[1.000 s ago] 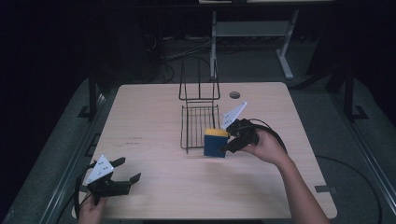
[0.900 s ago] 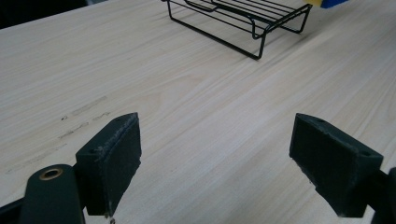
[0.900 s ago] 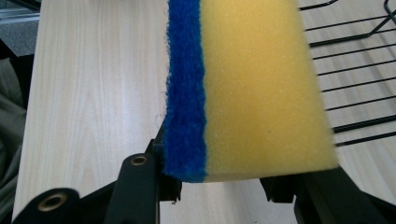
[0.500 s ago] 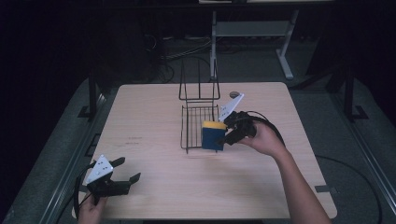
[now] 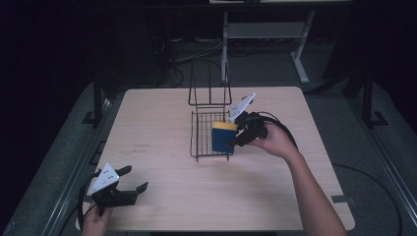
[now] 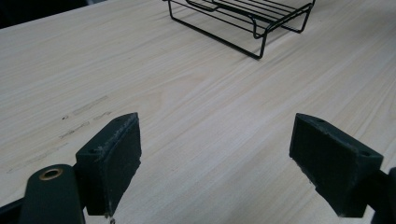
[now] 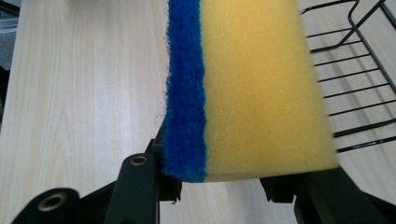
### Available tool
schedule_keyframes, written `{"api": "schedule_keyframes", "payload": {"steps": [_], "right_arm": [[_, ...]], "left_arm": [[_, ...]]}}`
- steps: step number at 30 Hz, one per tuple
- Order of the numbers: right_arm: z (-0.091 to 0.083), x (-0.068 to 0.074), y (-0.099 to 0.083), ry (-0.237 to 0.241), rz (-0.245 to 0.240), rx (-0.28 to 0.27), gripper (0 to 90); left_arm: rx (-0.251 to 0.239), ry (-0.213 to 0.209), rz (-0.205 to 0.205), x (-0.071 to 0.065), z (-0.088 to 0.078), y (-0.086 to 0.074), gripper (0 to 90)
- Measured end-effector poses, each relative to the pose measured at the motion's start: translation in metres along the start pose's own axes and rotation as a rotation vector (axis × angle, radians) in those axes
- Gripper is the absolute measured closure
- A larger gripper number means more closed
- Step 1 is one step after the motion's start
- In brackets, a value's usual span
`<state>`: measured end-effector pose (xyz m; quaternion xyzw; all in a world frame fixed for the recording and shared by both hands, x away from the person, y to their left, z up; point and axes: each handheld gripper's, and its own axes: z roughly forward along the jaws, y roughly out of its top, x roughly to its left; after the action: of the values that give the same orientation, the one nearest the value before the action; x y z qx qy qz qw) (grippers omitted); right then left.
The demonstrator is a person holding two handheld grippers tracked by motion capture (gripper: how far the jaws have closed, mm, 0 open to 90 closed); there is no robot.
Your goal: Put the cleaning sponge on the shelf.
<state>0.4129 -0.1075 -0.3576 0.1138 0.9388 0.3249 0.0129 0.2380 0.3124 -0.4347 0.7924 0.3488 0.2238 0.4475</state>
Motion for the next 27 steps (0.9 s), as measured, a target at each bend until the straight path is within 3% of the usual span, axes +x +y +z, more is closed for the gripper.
{"api": "schedule_keyframes", "payload": {"steps": [19, 27], "right_arm": [[0.005, -0.036, 0.006, 0.005, 0.045, -0.039, 56.0], [0.005, -0.046, 0.007, 0.004, 0.069, -0.023, 56.0]], "left_arm": [[0.002, -0.001, 0.001, 0.001, 0.0, 0.0, 16.2], [0.004, -0.003, 0.001, 0.001, 0.001, 0.0, 16.2]]}}
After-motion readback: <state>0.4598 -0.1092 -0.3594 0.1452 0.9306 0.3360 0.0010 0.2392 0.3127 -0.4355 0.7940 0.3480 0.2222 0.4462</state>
